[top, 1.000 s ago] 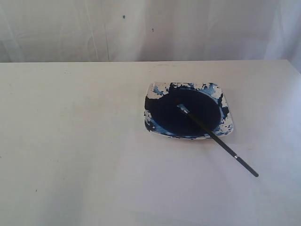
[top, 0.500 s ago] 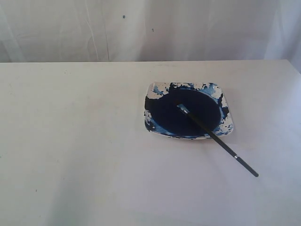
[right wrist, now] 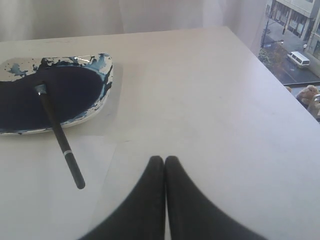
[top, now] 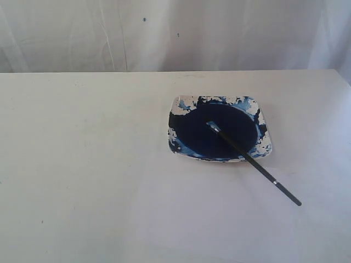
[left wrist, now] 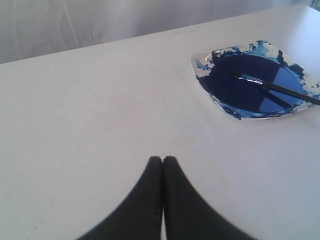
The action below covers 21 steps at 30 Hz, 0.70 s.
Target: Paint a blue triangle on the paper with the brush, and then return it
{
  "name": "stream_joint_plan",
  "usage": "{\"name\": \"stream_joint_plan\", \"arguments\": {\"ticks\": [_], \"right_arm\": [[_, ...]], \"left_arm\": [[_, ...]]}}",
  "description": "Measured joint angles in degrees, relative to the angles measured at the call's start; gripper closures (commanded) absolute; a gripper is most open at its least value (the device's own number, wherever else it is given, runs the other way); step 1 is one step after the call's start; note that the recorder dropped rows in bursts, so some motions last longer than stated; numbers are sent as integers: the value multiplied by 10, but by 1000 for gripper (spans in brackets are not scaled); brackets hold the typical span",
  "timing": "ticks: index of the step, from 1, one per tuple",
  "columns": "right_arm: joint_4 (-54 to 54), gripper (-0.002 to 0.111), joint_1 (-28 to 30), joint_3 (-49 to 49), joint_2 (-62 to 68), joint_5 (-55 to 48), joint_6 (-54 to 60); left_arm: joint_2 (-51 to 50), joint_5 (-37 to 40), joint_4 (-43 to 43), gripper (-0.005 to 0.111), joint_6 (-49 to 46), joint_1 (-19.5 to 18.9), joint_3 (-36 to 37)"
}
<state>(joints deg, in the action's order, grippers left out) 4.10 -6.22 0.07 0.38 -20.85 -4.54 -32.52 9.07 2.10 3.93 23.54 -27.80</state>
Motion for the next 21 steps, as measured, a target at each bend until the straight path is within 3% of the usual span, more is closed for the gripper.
{"name": "stream_joint_plan", "arguments": {"ticks": [7, 14, 21], "right_arm": [[0, 108, 0, 0, 0, 0, 0], [0, 108, 0, 0, 0, 0, 0], [0, 108, 0, 0, 0, 0, 0]], "left_arm": [[-2, 4, 4, 107, -1, 10, 0], [-2, -17, 71, 107, -2, 10, 0], [-2, -131, 105, 107, 33, 10, 8]]}}
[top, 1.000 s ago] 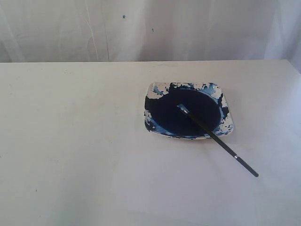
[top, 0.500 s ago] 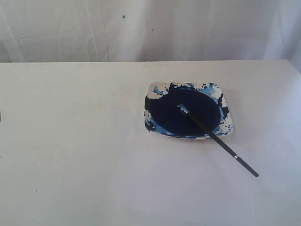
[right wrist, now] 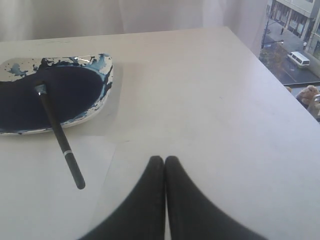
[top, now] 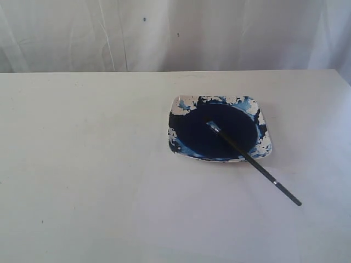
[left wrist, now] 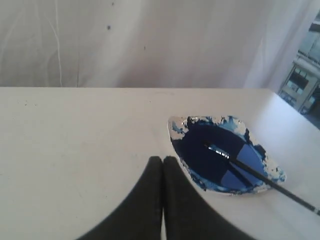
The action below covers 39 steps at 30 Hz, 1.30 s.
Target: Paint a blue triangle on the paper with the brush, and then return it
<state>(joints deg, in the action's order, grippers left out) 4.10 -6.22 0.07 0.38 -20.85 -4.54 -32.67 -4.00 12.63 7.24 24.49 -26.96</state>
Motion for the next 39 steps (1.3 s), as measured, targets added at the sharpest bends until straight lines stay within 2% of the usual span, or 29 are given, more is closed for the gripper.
{"name": "stream_joint_plan", "arguments": {"ticks": [5, 11, 16, 30, 39], "right_arm": [[0, 108, 0, 0, 0, 0, 0], [0, 108, 0, 0, 0, 0, 0], [0, 108, 0, 0, 0, 0, 0], [0, 108, 0, 0, 0, 0, 0], [0, 108, 0, 0, 0, 0, 0]], "left_arm": [[-1, -86, -31, 107, 76, 0, 57], [-29, -241, -147, 107, 238, 0, 106], [-77, -294, -241, 107, 318, 0, 108], [-237, -397, -257, 107, 342, 0, 108], [-347, -448, -276, 107, 304, 0, 97]]}}
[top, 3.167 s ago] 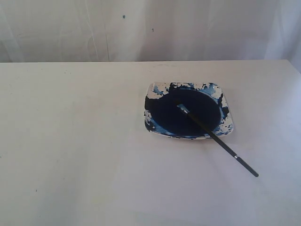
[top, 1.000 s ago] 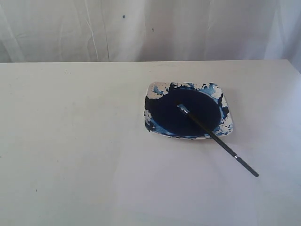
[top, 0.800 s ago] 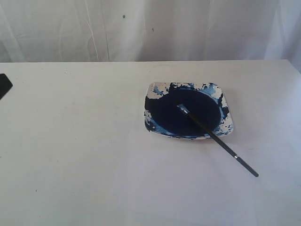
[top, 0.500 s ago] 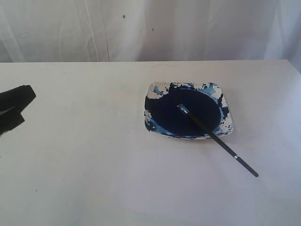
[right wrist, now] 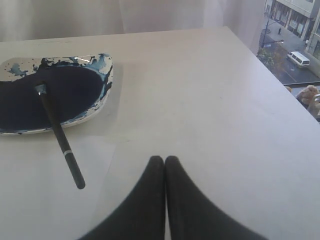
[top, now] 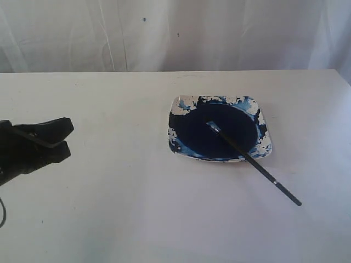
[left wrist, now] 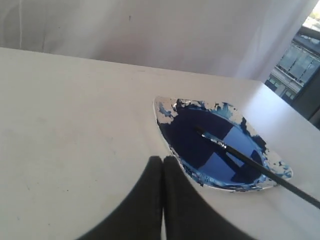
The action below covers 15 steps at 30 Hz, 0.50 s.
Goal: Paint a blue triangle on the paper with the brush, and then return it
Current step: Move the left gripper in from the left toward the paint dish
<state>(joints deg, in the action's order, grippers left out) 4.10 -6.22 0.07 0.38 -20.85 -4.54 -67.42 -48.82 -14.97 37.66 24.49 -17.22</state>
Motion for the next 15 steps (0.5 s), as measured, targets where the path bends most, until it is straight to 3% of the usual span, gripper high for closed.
{"name": "stream_joint_plan", "arguments": {"ticks": [15], "right_arm": [[0, 108, 0, 0, 0, 0, 0]], "left_arm": [[-199, -15, -147, 107, 2, 0, -153]]}}
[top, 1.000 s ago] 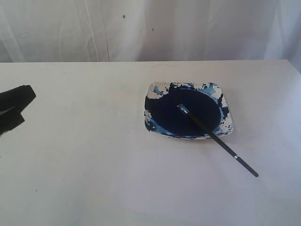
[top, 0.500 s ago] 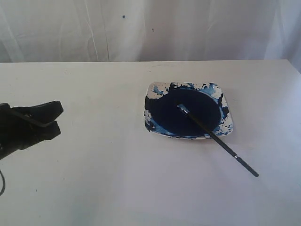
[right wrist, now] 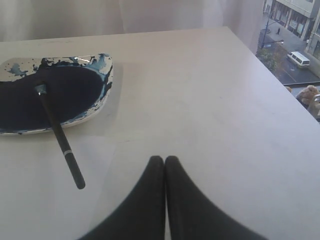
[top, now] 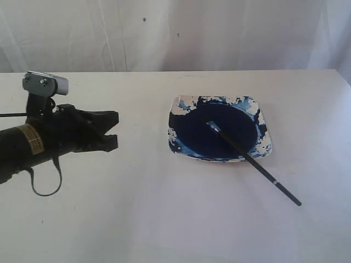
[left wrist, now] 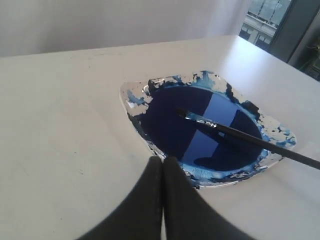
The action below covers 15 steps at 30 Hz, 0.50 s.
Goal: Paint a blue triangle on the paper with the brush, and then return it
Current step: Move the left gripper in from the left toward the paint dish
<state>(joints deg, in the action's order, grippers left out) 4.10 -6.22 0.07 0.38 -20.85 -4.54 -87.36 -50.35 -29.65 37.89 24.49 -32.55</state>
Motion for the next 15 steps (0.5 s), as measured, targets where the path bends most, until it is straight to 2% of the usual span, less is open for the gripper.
{"name": "stream_joint_plan", "arguments": {"ticks": [6, 13, 15], "right_arm": [[0, 108, 0, 0, 0, 0, 0], [0, 108, 0, 0, 0, 0, 0], [0, 108, 0, 0, 0, 0, 0]], "left_arm": [[-103, 1, -42, 107, 59, 0, -68], [-221, -18, -226, 107, 192, 0, -191], [-251, -21, -253, 107, 235, 0, -223]]}}
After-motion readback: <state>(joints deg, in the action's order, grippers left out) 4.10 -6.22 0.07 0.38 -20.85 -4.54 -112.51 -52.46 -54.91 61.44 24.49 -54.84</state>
